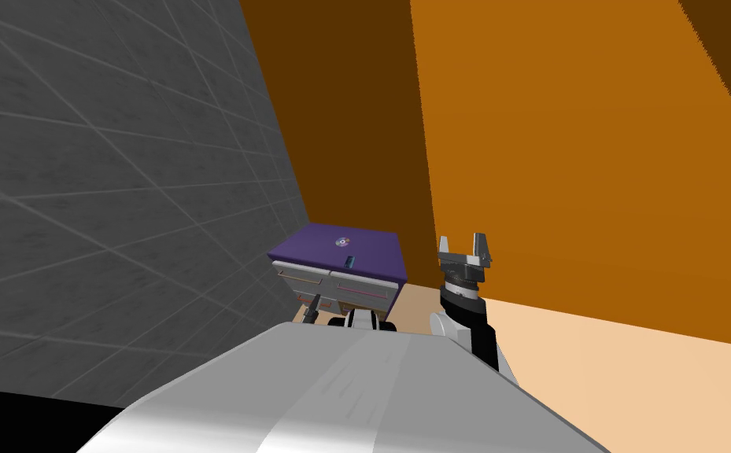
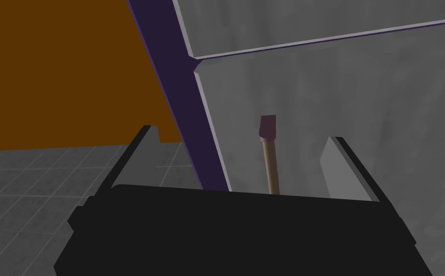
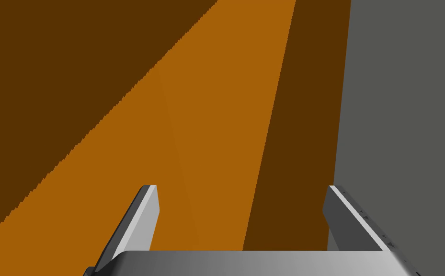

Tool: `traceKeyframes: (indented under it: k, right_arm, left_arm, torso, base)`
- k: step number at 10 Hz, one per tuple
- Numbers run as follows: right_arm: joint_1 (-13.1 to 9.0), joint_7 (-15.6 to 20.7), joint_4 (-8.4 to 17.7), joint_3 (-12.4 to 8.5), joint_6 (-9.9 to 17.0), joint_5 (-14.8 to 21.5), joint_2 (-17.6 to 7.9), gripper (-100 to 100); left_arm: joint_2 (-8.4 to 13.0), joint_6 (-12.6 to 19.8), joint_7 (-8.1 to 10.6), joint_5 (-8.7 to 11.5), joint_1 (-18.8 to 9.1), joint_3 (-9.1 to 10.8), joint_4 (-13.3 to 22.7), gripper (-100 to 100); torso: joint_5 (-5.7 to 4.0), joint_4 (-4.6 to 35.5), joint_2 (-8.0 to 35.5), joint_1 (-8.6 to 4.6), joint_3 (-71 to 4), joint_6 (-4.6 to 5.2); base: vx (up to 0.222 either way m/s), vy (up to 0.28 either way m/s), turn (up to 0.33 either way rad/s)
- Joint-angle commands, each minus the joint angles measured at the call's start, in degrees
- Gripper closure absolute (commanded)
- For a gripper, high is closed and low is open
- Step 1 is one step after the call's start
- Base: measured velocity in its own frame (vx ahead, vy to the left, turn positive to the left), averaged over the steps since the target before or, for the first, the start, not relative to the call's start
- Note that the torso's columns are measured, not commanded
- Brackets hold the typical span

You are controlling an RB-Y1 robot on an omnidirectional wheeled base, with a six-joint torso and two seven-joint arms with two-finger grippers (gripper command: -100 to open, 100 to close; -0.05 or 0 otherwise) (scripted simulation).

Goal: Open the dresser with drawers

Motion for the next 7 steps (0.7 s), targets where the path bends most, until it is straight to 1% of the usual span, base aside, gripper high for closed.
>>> traceKeyframes:
  k: [1,5,6,7]
  right_arm:
    - [0.0,0.0,0.0,0.0,0.0,0.0,0.0,0]
    - [0.0,0.0,0.0,0.0,0.0,0.0,0.0,0]
    - [0.0,0.0,0.0,0.0,0.0,0.0,0.0,0]
    - [0.0,0.0,0.0,0.0,0.0,0.0,0.0,0]
  left_arm:
    - [0.0,0.1,0.01,0.0,0.0,-0.01,-0.1,-100]
    - [0.0,0.1,0.01,0.0,0.0,-0.01,-0.1,-100]
    - [0.7,1.8,0.83,0.3,-0.9,-0.27,-0.8,-100]
    - [0.7,2.6,1.14,0.4,-1.2,-0.37,-1.1,-100]
  torso:
    - [0.0,0.0,0.0,-0.02,0.0,0.0]
    - [0.0,0.0,0.0,0.01,0.0,0.01]
    - [0.01,0.0,0.0,0.03,0.0,0.0]
    - [-0.01,0.0,0.0,-0.08,0.0,0.01]
  base:
    - [0.0,0.0,0.0]
    - [0.002,0.003,-0.009]
    - [-0.011,-0.018,-0.016]
    - [-0.007,-0.072,-0.016]
